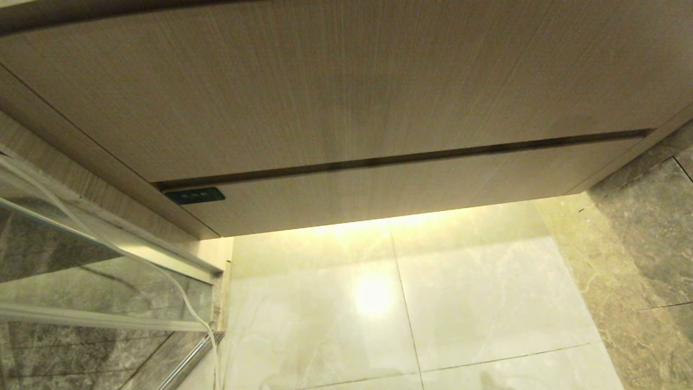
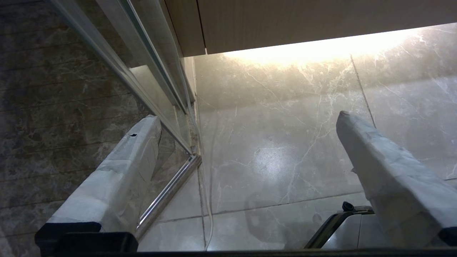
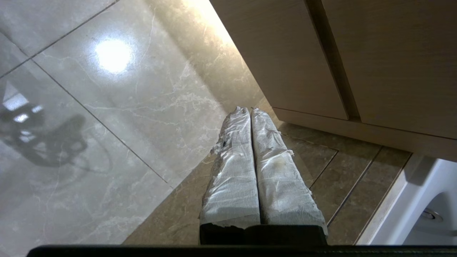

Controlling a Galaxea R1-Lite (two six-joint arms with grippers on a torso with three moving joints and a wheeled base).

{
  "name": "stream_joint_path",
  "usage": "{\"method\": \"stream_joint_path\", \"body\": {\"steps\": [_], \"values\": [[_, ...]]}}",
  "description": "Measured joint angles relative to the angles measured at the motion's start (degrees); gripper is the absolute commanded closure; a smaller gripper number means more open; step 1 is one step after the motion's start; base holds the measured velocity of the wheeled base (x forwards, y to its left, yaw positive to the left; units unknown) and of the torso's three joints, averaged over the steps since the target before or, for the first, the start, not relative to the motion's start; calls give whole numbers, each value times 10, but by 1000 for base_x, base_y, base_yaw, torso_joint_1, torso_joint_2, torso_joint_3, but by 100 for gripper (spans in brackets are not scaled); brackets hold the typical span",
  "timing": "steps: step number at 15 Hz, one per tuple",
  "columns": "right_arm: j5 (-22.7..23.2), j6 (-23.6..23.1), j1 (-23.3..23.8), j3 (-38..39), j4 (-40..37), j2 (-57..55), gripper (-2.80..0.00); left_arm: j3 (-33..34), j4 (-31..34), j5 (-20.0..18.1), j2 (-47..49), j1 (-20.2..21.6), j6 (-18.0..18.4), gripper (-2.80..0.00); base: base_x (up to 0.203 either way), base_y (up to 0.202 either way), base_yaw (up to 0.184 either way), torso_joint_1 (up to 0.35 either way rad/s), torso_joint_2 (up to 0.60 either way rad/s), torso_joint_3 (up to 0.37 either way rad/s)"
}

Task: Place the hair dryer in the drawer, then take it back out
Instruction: Pull open the drawer

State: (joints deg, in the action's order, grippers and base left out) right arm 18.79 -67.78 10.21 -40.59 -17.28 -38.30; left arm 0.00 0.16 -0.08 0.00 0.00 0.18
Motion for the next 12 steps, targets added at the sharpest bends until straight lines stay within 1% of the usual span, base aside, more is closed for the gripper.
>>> {"method": "stream_joint_path", "body": {"steps": [9,12], "values": [[1,1,1,-1,-2,-2,0,0,0,0,0,0,0,-280,0,0,0,0,0,0],[1,1,1,0,-2,-59,0,0,0,0,0,0,0,-280,0,0,0,0,0,0]]}}
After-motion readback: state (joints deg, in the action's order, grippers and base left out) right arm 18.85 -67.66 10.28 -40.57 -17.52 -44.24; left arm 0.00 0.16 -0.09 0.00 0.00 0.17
